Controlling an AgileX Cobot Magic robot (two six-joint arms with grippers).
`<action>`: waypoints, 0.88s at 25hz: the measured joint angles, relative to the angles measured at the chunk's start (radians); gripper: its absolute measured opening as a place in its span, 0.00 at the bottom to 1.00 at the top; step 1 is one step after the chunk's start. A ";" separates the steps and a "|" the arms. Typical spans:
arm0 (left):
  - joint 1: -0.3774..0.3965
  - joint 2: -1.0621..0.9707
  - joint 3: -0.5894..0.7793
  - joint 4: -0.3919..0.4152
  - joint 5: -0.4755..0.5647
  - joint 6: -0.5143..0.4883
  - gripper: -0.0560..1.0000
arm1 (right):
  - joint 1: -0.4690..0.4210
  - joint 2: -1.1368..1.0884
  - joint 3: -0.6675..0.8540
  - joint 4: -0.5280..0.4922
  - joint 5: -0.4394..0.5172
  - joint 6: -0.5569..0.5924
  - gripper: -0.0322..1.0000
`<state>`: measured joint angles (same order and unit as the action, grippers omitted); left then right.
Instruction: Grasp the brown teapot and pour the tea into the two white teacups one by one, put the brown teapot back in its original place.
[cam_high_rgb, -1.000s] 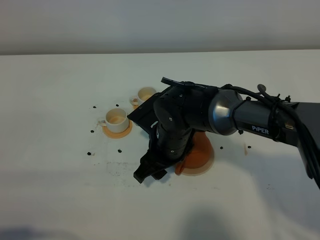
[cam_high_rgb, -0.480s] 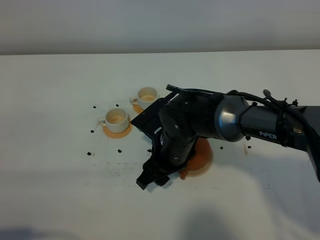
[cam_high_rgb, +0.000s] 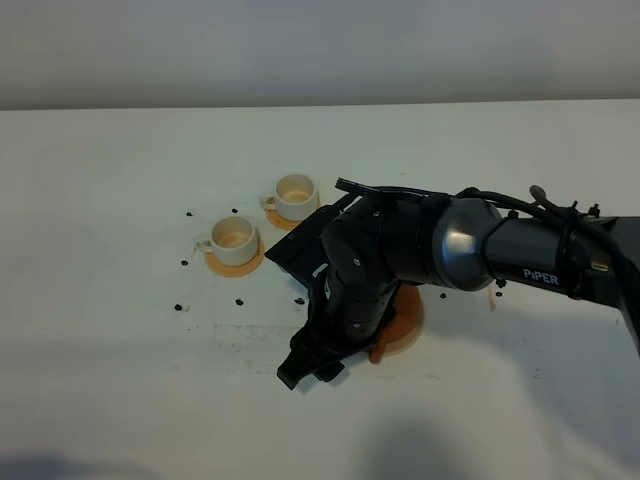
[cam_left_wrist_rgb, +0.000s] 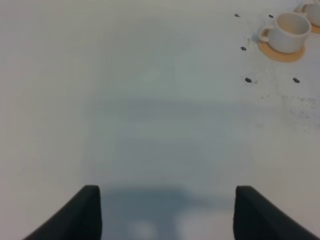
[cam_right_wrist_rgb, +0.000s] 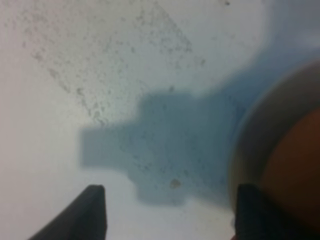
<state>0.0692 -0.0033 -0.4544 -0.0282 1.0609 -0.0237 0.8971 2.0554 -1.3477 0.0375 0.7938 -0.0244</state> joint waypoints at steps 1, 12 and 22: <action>0.000 0.000 0.000 0.000 0.000 0.000 0.56 | 0.000 0.000 0.000 0.000 0.000 0.000 0.55; 0.000 0.000 0.000 0.000 0.000 0.000 0.56 | 0.006 0.000 0.001 -0.008 -0.021 -0.008 0.55; 0.000 0.000 0.000 0.000 0.000 0.000 0.56 | 0.041 0.000 -0.096 -0.017 -0.010 -0.024 0.55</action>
<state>0.0692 -0.0033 -0.4544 -0.0282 1.0609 -0.0237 0.9382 2.0550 -1.4432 0.0208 0.7842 -0.0479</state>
